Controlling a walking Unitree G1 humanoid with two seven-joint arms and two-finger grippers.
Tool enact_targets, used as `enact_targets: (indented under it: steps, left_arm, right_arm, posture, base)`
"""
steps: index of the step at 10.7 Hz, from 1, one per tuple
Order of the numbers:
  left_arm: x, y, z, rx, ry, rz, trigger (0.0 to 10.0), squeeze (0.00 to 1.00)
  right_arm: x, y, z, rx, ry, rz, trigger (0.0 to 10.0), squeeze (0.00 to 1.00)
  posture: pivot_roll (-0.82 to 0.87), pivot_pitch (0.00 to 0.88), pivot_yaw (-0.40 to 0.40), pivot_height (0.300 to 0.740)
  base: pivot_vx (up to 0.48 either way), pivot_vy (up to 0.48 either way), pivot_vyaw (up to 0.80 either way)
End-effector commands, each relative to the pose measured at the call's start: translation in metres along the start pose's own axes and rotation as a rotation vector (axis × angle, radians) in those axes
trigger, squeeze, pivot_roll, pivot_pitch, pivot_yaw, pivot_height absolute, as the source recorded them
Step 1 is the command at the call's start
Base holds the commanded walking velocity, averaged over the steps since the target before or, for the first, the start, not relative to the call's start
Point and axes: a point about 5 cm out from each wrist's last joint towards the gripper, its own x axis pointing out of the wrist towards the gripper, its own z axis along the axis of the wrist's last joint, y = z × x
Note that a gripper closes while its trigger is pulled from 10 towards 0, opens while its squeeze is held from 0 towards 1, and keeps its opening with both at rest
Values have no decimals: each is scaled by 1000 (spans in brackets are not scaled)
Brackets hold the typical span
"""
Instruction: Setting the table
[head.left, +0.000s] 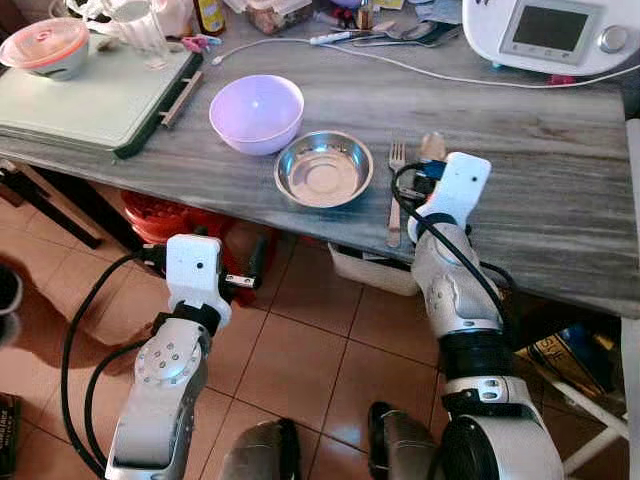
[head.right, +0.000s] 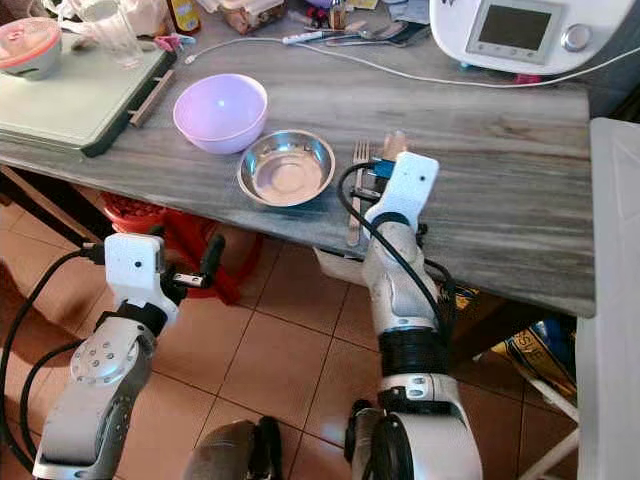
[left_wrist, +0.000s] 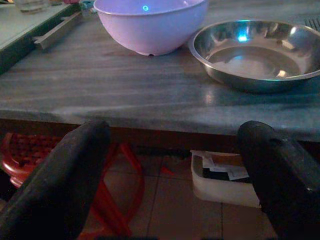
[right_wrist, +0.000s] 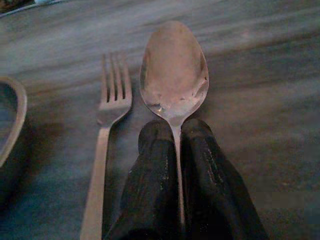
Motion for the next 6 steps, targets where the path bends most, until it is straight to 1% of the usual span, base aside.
enact_targets:
  steps: [1, 2, 3, 4, 5, 6]
  left_arm:
    - [-3, 1, -3, 12, 21, 4, 10000, 0]
    - [-2, 2, -3, 13, 22, 4, 10000, 0]
    - [-2, 3, -3, 14, 22, 5, 10000, 0]
    - [-1, 3, -2, 15, 20, 4, 10000, 0]
    - [0, 3, -1, 15, 19, 3, 10000, 0]
    - [0, 3, -1, 16, 18, 2, 10000, 0]
  right_arm:
    - [-5, -5, -33, 6, 148, -17, 10000, 0]
    - [-7, -7, -37, -12, 164, -23, 10000, 0]
    - [-8, -8, -39, -11, 170, -27, 10000, 0]
    - [-9, -12, -40, -39, 171, -50, 10000, 976]
    - [-9, -15, -38, -52, 157, -67, 10000, 1000]
    - [-9, -17, -37, -52, 156, -80, 10000, 1000]
  posture:
    - [76, 261, 107, 740]
    - [75, 259, 107, 740]
    - [75, 257, 107, 740]
    - [77, 256, 109, 740]
    - [77, 254, 109, 740]
    - [76, 248, 110, 740]
  base:
    - [0, 0, 0]
    - [0, 0, 0]
    - [0, 0, 0]
    - [0, 0, 0]
    - [0, 0, 0]
    - [0, 0, 0]
